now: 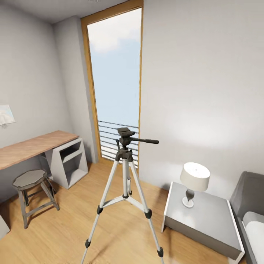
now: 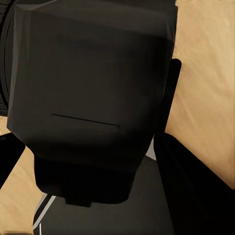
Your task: Attach the digital camera to the camera tripod in the bedroom.
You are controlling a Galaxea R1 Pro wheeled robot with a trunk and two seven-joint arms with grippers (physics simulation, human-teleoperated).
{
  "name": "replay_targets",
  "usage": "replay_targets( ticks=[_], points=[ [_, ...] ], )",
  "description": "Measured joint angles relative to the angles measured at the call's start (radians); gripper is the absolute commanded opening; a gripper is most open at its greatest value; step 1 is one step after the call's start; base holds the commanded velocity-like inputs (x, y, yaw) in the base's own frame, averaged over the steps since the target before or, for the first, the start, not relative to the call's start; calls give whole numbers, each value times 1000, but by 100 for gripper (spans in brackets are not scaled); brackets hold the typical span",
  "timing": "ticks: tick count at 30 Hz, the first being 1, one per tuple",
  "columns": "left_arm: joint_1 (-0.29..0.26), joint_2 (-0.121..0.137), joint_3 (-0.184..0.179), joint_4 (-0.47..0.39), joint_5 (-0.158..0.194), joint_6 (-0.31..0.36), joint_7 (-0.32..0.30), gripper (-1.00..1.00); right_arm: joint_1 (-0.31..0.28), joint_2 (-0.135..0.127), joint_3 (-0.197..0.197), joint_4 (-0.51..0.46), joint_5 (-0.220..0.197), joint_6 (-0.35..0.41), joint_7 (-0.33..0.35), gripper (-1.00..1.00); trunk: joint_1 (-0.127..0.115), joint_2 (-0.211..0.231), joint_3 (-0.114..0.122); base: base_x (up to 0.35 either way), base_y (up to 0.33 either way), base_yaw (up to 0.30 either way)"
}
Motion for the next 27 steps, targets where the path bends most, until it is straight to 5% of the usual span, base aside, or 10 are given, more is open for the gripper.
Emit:
replay_targets(
  ticks=[27],
  points=[
    [0, -3, 2, -2, 2, -1, 2, -100, 0, -1, 0, -1, 0, -1, -6, 100, 0, 0, 0, 1, 0, 249]
  ],
)
